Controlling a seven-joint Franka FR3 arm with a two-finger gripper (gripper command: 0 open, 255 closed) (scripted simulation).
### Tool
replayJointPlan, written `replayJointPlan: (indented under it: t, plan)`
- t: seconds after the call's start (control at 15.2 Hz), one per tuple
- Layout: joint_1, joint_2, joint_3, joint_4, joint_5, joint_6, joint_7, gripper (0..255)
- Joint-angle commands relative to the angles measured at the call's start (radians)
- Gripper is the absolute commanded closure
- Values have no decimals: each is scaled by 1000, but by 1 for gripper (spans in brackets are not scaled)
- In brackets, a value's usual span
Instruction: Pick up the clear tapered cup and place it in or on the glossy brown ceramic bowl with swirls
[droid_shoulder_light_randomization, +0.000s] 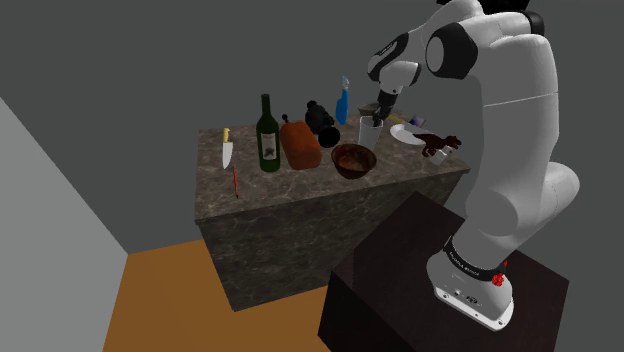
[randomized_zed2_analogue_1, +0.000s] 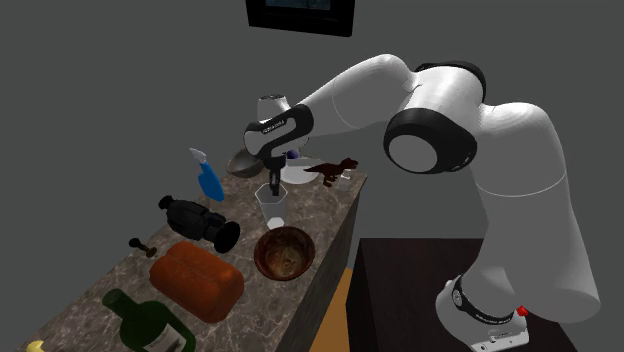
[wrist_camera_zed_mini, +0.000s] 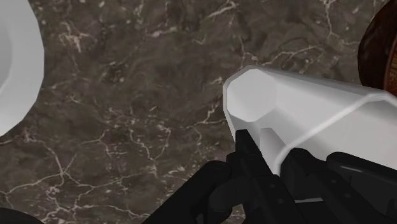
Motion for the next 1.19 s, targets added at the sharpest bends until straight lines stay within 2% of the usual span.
replayJointPlan:
  t: [0.0,0.26,1.12]
  plan:
    - [0,0,0,0,0,0,0,255]
    - [0,0,0,0,0,0,0,255]
    - [16,-90,-29,42,-50,-124,42,255]
